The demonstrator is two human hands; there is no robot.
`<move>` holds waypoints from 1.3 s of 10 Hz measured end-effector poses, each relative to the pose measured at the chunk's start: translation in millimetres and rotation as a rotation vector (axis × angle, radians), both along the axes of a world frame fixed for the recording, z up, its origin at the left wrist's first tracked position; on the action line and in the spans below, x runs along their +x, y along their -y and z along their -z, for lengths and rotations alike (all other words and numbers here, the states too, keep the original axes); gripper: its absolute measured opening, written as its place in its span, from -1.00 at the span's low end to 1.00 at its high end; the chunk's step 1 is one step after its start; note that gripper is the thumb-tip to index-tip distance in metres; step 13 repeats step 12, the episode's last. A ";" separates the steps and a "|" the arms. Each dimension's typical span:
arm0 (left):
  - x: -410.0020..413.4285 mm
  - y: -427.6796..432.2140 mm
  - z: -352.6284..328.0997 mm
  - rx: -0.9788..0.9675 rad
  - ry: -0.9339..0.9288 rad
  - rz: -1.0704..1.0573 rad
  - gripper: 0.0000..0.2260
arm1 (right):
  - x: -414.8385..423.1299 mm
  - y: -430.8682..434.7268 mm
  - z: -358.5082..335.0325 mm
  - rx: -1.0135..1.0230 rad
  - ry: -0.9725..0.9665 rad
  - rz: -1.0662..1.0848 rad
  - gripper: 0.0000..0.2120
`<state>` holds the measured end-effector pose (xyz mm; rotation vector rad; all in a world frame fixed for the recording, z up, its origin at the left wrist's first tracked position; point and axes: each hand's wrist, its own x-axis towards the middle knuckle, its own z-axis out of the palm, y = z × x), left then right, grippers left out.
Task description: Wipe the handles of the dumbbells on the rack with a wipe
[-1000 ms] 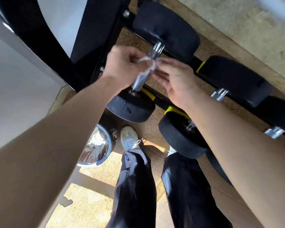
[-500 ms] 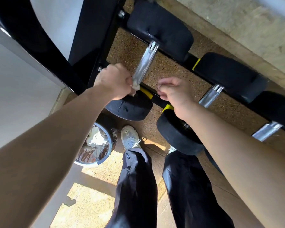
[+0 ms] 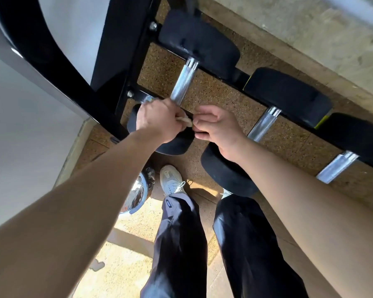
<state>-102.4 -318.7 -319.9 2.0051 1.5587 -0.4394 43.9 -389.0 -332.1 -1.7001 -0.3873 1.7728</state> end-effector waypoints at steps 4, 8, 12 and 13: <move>-12.7 125.5 -50.5 0.123 0.654 -0.479 -0.86 | 11.1 59.2 -55.7 0.044 -0.055 -0.206 -0.86; -92.4 243.9 -105.5 0.129 0.517 -1.382 -0.93 | -75.8 92.7 -92.4 0.144 0.111 -0.789 -0.85; -153.3 245.1 -102.5 0.107 0.549 -1.756 -0.51 | -91.4 85.9 -96.8 0.304 0.339 -1.072 -0.80; -153.3 245.1 -102.5 0.107 0.549 -1.756 -0.51 | -91.4 85.9 -96.8 0.304 0.339 -1.072 -0.80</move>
